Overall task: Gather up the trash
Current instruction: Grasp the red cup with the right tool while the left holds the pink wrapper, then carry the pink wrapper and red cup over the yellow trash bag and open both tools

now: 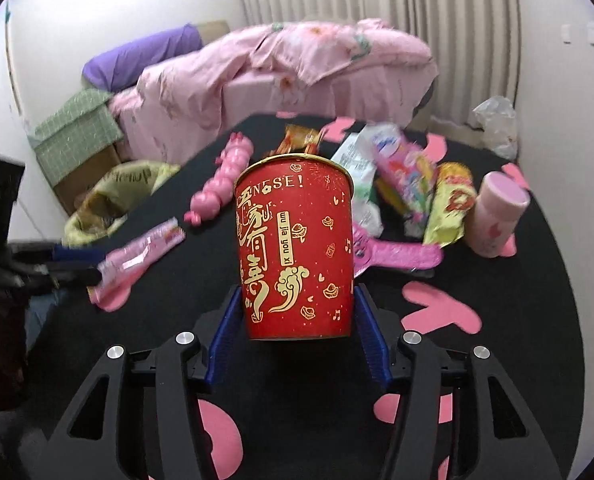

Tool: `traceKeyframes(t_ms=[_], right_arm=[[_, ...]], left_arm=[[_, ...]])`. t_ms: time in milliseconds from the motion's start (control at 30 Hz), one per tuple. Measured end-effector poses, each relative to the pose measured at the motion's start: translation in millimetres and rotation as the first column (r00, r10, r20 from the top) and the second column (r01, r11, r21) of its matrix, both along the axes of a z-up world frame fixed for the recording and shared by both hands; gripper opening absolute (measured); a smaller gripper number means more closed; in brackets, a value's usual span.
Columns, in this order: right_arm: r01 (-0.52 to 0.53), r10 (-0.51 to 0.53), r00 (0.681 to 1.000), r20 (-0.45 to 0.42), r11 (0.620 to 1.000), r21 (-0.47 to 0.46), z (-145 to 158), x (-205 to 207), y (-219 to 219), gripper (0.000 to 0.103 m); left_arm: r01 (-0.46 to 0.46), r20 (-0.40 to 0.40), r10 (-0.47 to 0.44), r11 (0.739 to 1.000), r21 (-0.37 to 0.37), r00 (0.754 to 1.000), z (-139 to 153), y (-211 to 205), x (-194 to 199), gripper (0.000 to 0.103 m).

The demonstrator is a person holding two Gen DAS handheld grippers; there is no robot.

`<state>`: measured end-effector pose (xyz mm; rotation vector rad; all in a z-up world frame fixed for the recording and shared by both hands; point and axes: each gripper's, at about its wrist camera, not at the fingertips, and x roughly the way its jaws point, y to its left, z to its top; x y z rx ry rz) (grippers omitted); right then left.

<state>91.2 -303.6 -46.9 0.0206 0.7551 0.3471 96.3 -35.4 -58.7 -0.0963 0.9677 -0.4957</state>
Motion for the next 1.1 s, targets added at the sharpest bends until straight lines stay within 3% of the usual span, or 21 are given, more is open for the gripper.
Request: traceKeyframes(t_ms=[100, 167, 200, 600, 767, 1100], right_arm=[[0.018, -0.018, 1.000, 0.020, 1.000, 0.025, 8.1, -3.6, -5.7, 0.052], [0.024, -0.025, 0.999, 0.029, 0.999, 0.030, 11.4, -5.5, -6.8, 0.052], [0.024, -0.025, 0.999, 0.031, 0.999, 0.030, 12.4, -6.6, -6.7, 0.052], [-0.022, 0.020, 0.995, 0.097, 1.000, 0.012, 37.7, -24.0, 6.9, 0.052], [-0.087, 0.086, 0.986, 0.142, 0.996, -0.004, 61.5, -20.5, 34.5, 0.052], [-0.213, 0.208, 0.967, 0.150, 0.977, 0.015, 88.9, 7.6, 104.7, 0.052]], left_arm=[[-0.025, -0.034, 0.026, 0.999, 0.026, 0.999, -6.1, -0.9, 2.2, 0.048], [-0.051, -0.049, 0.052, 0.998, 0.032, 0.997, -8.5, 0.3, 4.6, 0.035], [-0.058, -0.052, 0.060, 0.998, 0.036, 0.997, -8.9, 0.5, 5.3, 0.020], [-0.110, 0.083, 0.111, 0.994, -0.018, 0.990, 35.1, 18.1, -15.0, 0.019], [-0.184, 0.150, 0.182, 0.983, 0.004, 0.972, 57.6, 47.3, -14.3, 0.019], [-0.303, 0.185, 0.299, 0.953, -0.010, 0.936, 68.0, 114.5, -18.3, 0.020]])
